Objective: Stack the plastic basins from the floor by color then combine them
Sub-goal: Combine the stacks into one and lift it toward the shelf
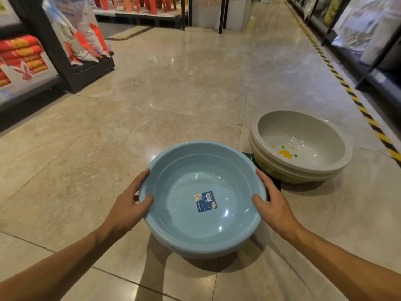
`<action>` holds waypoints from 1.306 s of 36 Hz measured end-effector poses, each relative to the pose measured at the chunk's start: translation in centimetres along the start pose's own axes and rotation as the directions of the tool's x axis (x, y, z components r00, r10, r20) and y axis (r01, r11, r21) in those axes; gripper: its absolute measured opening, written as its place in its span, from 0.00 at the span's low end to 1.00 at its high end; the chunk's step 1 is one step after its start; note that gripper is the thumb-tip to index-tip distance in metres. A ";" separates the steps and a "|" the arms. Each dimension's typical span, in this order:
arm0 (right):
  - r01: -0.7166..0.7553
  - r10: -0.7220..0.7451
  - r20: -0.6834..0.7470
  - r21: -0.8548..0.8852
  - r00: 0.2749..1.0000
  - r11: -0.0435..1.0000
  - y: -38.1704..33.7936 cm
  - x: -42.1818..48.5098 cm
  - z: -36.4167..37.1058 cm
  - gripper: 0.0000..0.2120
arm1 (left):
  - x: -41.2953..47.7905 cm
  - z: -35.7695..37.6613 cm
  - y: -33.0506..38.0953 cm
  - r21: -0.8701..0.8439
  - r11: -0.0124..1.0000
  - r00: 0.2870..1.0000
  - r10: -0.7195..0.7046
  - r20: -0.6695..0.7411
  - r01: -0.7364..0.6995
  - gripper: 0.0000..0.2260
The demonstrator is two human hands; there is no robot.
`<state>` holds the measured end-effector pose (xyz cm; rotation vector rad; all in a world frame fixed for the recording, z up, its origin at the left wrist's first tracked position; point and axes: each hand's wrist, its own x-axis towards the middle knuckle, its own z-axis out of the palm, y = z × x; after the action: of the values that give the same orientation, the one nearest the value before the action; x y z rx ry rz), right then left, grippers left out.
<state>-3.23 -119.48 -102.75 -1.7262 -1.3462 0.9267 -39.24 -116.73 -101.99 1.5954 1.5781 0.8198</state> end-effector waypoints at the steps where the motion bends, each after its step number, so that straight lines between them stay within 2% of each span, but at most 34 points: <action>1: 0.000 0.000 -0.011 0.012 1.000 1.000 -0.5 0.2 -0.3 0.33 | 0.3 -0.2 0.5 -0.003 1.000 1.000 -0.002 -0.003 0.002 0.28; 13: 0.034 -0.037 -0.094 -0.031 0.995 0.999 -7.1 3.0 -5.9 0.31 | 5.1 -3.0 9.3 -0.101 0.990 0.995 0.098 -0.034 -0.101 0.25; 20: 0.012 -0.029 -0.133 -0.129 0.991 0.992 -15.0 5.0 -10.4 0.29 | 8.3 -6.0 15.3 -0.153 0.973 0.985 0.167 -0.043 -0.172 0.24; 26: 0.022 -0.032 -0.163 -0.067 0.986 0.997 -19.3 6.5 -13.2 0.27 | 10.6 -8.0 20.1 -0.160 0.973 0.986 0.166 -0.005 -0.165 0.25; 35: 0.029 -0.021 -0.195 0.041 0.981 0.999 -18.2 8.6 -18.3 0.29 | 12.6 -4.0 24.8 -0.162 0.971 0.984 0.175 -0.012 -0.175 0.25; 47: -0.012 0.025 -0.268 0.048 0.963 0.999 -11.4 11.6 -27.4 0.28 | 15.6 7.8 29.3 -0.170 0.972 0.984 0.172 0.055 -0.161 0.28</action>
<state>18.07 -109.60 -81.19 -1.7599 -1.1237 0.6975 -16.51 -100.97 -82.13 1.6325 1.3050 0.9488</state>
